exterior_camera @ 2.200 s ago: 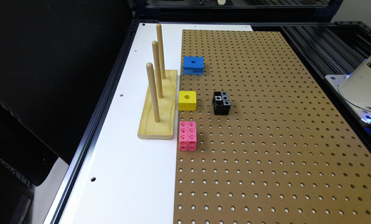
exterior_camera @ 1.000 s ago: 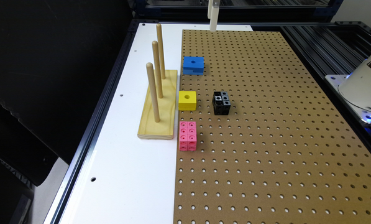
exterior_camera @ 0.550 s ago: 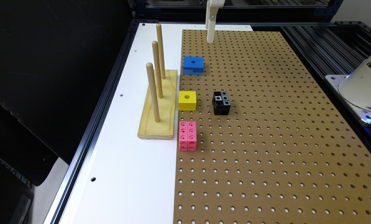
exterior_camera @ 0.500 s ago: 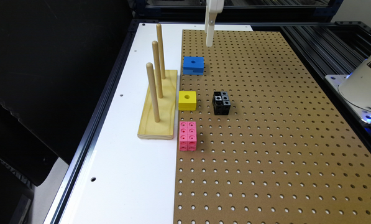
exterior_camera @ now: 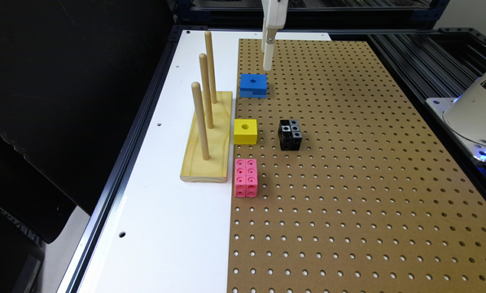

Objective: Pick up blue block.

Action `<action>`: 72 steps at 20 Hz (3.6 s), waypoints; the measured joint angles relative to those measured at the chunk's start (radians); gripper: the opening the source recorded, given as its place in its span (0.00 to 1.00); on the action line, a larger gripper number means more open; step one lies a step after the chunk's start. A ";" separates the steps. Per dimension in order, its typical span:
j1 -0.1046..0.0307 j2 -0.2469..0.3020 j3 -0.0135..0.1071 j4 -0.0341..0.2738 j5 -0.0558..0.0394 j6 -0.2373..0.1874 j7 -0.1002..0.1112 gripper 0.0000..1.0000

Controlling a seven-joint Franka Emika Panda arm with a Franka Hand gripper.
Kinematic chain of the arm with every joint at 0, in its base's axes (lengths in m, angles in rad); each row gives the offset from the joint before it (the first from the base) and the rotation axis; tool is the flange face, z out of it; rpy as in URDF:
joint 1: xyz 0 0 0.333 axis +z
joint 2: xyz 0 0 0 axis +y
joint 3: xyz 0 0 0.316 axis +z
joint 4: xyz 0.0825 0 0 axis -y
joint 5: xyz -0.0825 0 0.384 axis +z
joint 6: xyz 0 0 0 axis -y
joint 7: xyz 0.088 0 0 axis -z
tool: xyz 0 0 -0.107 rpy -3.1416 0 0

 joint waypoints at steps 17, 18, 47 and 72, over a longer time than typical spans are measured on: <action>0.000 0.127 0.019 0.010 0.0002 0.125 0.013 1.00; 0.000 0.127 0.024 0.011 0.0002 0.125 0.018 1.00; -0.004 0.223 0.030 0.043 -0.0005 0.198 0.028 1.00; -0.003 0.247 0.031 0.071 -0.0008 0.201 0.028 0.00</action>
